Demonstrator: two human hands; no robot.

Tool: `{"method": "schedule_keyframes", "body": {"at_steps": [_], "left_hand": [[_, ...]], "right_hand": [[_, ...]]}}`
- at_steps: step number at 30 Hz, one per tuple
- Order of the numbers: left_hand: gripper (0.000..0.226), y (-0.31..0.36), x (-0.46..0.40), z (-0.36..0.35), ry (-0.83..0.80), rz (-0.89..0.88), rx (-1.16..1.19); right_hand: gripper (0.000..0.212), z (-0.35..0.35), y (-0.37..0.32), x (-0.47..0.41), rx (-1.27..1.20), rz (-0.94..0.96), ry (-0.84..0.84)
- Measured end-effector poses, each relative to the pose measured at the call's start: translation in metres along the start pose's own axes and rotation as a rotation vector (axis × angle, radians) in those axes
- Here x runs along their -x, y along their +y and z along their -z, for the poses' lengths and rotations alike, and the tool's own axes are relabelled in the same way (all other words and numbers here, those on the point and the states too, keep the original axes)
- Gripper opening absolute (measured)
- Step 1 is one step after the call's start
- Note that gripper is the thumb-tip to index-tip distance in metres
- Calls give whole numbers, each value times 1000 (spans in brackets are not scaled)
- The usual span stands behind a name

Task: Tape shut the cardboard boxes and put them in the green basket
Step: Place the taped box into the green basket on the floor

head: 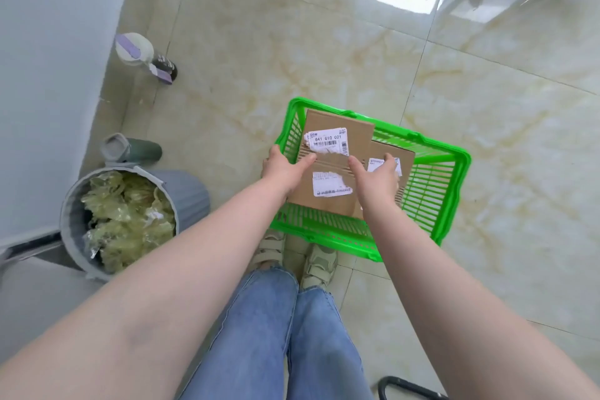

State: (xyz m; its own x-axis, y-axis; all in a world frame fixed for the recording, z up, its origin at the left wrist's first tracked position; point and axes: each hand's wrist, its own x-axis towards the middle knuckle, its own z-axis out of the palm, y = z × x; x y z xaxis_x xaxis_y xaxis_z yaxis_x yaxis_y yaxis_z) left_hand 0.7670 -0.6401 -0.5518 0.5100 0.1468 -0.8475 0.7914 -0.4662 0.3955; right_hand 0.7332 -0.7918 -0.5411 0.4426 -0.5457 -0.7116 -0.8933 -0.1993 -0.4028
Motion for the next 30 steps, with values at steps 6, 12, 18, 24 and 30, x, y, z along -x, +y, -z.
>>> {"method": "schedule_keyframes", "body": {"at_steps": [6,12,18,24,30], "left_hand": [[7,-12,126,58,-87,48,379],[5,-74,274,107,41,138,859],[4,-153,411,115,240,69,1256],[9,-244,518,114,458,32,1548],[10,-337,597,135,653,-33,1786]], "right_hand": [[10,59,-33,108,-355,-26,-434],[6,87,-41,220,-264,50,-739],[9,93,-27,324,31,232,-1047],[7,69,9,436,412,321,-1312],[5,27,53,563,581,441,-1466]]}}
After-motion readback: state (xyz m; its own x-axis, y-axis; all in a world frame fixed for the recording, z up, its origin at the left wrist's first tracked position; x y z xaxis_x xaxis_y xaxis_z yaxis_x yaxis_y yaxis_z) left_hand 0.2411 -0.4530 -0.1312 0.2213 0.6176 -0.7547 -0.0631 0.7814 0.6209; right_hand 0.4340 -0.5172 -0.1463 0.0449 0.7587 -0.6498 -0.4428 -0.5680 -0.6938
